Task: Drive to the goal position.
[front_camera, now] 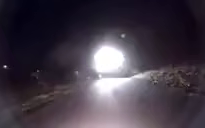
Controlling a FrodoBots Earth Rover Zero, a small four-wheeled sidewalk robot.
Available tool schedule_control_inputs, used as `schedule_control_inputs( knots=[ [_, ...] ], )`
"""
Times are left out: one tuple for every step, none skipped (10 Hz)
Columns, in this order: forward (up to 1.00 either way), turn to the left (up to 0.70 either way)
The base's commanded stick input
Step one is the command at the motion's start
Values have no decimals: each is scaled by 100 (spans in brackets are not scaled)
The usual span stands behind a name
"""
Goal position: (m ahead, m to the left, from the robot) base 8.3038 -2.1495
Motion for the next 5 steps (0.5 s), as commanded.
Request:
schedule_control_inputs(
  knots=[
    [100, 0],
    [100, 0],
    [100, 0],
    [100, 0],
    [100, 0]
  ],
)
